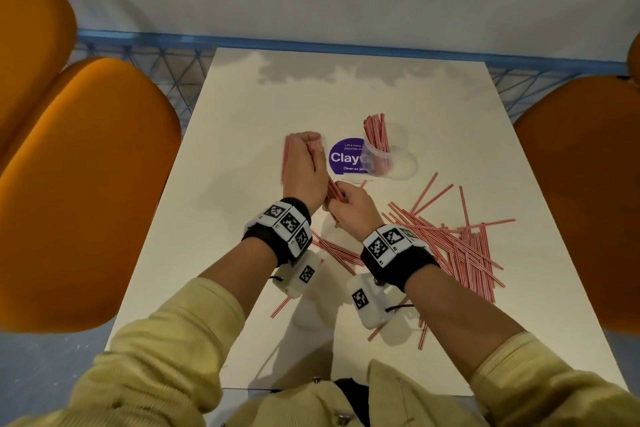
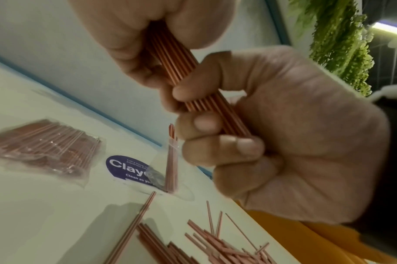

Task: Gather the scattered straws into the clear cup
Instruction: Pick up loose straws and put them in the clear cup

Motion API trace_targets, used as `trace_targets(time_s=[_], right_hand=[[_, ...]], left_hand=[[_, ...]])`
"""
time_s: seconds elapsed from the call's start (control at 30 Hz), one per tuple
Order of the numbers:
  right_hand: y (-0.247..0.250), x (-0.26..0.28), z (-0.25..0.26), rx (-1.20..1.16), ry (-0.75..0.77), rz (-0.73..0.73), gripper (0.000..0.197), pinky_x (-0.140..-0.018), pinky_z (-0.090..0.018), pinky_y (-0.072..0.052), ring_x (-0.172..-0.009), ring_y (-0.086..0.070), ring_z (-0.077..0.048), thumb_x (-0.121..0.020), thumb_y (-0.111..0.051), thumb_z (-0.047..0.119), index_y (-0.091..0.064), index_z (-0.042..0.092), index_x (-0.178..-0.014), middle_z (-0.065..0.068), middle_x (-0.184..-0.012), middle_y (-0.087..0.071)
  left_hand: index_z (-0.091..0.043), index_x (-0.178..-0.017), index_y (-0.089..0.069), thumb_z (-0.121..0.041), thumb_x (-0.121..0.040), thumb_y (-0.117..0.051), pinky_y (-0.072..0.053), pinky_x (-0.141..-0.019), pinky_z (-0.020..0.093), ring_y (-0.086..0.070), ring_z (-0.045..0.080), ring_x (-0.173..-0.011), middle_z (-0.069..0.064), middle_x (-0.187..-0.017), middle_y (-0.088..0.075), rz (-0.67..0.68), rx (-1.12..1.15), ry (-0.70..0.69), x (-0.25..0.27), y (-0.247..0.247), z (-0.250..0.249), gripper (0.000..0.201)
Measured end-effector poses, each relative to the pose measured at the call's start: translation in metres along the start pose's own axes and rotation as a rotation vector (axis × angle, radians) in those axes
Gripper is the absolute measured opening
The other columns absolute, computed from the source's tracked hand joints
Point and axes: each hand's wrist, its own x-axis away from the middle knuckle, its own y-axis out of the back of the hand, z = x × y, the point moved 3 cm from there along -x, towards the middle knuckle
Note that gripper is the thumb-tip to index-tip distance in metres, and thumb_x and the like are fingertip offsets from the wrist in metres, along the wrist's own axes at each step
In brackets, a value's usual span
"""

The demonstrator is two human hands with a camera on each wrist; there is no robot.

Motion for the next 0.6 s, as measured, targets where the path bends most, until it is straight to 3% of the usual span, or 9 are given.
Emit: trace_targets(time_s=[0.1,0.17,0.27,0.37,0.43,0.47,0.53,0.6], right_hand=[[0.012,-0.004,-0.003,0.047,0.01,-0.073,0.025,-0.051,-0.017,-0.038,-0.052,-0.043,-0.014,-0.081,-0.056,0.008,-0.05,0.02,-0.06,0.001,-0.055,-0.048],[0.019,-0.008,-0.003,0.064,0.047,-0.102,0.017,-0.041,-0.01,-0.033,-0.049,-0.043,-0.011,-0.082,-0.056,0.008,-0.056,0.012,-0.066,-0.003,-0.058,-0.05],[0.027,-0.021,0.004,0.114,0.117,-0.136,0.008,-0.048,-0.018,-0.032,-0.052,-0.043,-0.009,-0.084,-0.055,0.008,-0.06,0.004,-0.079,-0.001,-0.06,-0.052],[0.04,-0.035,0.011,0.149,0.143,-0.164,0.008,-0.047,-0.013,-0.031,-0.055,-0.044,-0.013,-0.085,-0.052,0.006,-0.058,0.002,-0.083,-0.006,-0.066,-0.054],[0.052,-0.043,0.015,0.18,0.168,-0.177,0.013,-0.05,-0.011,-0.034,-0.062,-0.049,-0.017,-0.086,-0.051,0.008,-0.06,-0.001,-0.091,-0.013,-0.073,-0.058],[0.059,-0.046,0.017,0.204,0.176,-0.181,0.016,-0.053,-0.011,-0.036,-0.066,-0.053,-0.019,-0.086,-0.052,0.011,-0.061,0.002,-0.096,-0.012,-0.076,-0.061],[0.077,-0.053,0.018,0.299,0.166,-0.214,0.024,-0.065,-0.022,-0.045,-0.076,-0.057,-0.017,-0.085,-0.054,0.025,-0.06,0.016,-0.106,-0.001,-0.086,-0.064],[0.098,-0.059,0.014,0.394,0.144,-0.338,0.035,-0.077,-0.029,-0.047,-0.091,-0.056,-0.013,-0.084,-0.053,0.038,-0.055,0.024,-0.116,0.005,-0.102,-0.06]], left_hand=[[-0.006,-0.114,-0.048,-0.014,-0.095,-0.047,-0.044,-0.052,0.003,-0.05,0.004,-0.065,0.003,-0.094,-0.055,0.066,-0.037,0.009,-0.004,-0.009,0.001,0.02],[-0.006,-0.107,-0.049,-0.01,-0.092,-0.05,-0.04,-0.05,0.001,-0.049,0.003,-0.063,0.004,-0.09,-0.054,0.054,-0.042,0.008,-0.01,-0.014,0.0,0.016],[-0.012,-0.096,-0.045,-0.006,-0.089,-0.05,-0.039,-0.055,0.001,-0.05,0.012,-0.071,0.004,-0.086,-0.054,-0.022,-0.022,0.033,-0.028,-0.023,-0.006,0.01],[-0.008,-0.108,-0.045,-0.007,-0.091,-0.046,-0.039,-0.046,0.003,-0.045,0.007,-0.057,-0.004,-0.071,-0.047,0.02,0.019,0.072,-0.046,-0.037,-0.015,0.016],[-0.009,-0.114,-0.045,-0.011,-0.094,-0.044,-0.038,-0.045,0.003,-0.044,0.005,-0.055,-0.006,-0.07,-0.046,0.025,0.001,0.05,-0.057,-0.045,-0.021,0.02],[-0.01,-0.115,-0.045,-0.013,-0.095,-0.044,-0.039,-0.046,0.003,-0.045,0.005,-0.055,-0.006,-0.07,-0.047,0.01,-0.01,0.029,-0.062,-0.049,-0.026,0.02],[-0.007,-0.115,-0.044,-0.016,-0.096,-0.043,-0.039,-0.048,0.008,-0.045,0.005,-0.054,-0.007,-0.067,-0.046,-0.056,0.023,-0.004,-0.076,-0.056,-0.032,0.021],[-0.006,-0.112,-0.043,-0.015,-0.097,-0.042,-0.037,-0.046,0.009,-0.044,0.005,-0.052,-0.009,-0.063,-0.044,-0.146,0.062,-0.016,-0.093,-0.06,-0.039,0.017]])
